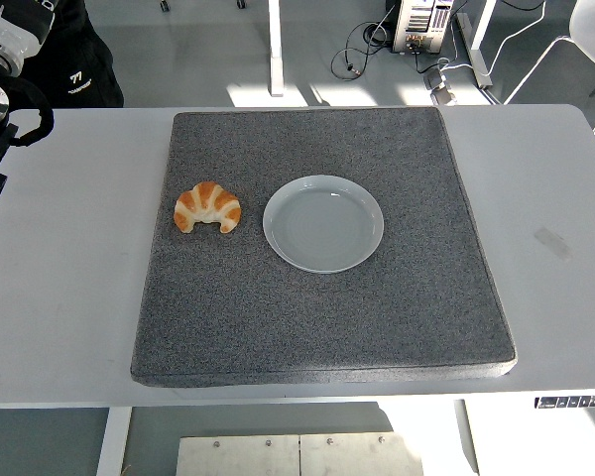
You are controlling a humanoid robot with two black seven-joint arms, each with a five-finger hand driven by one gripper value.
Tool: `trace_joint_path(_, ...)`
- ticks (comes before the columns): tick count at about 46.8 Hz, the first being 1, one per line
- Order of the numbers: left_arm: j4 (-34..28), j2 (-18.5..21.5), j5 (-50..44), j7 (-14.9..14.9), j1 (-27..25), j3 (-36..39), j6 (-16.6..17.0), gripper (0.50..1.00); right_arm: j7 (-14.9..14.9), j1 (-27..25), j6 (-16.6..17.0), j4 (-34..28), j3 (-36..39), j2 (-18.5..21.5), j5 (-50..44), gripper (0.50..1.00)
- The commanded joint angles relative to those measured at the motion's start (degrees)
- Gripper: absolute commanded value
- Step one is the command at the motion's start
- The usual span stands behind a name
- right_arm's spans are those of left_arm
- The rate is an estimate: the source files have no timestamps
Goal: Place the bread on the plate
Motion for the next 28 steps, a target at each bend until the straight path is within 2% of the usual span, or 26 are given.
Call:
trace_joint_path(1,0.0,-0.2,0.0,-0.1,0.0,0.1,0.0,1.0,0.0,0.0,0.0,0.0,0.0,0.0,0.0,1.0)
trace_joint_path(7,-0.1,-1.4,0.3,-3.9,0.0,0.1,0.2,1.0,0.0,0.0,0.0,0.0,0.0,0.0,0.0,1.0)
trace_joint_path(13,0.0,-1.7,0.5,-4.0,0.2,0.7,0.3,1.0,0.0,0.0,0.0,0.0,0.0,0.0,0.0,1.0)
trace_joint_path(21,0.1,-1.0,3.1,-4.7,-0.9,10.1,0.2,1.0,0.0,0.0,0.0,0.0,0.0,0.0,0.0,1.0)
trace_joint_path(28,0.1,0.1,3.7,-4.7,-1.8,13.4,0.2,1.0,0.0,0.0,0.0,0.0,0.0,0.0,0.0,1.0)
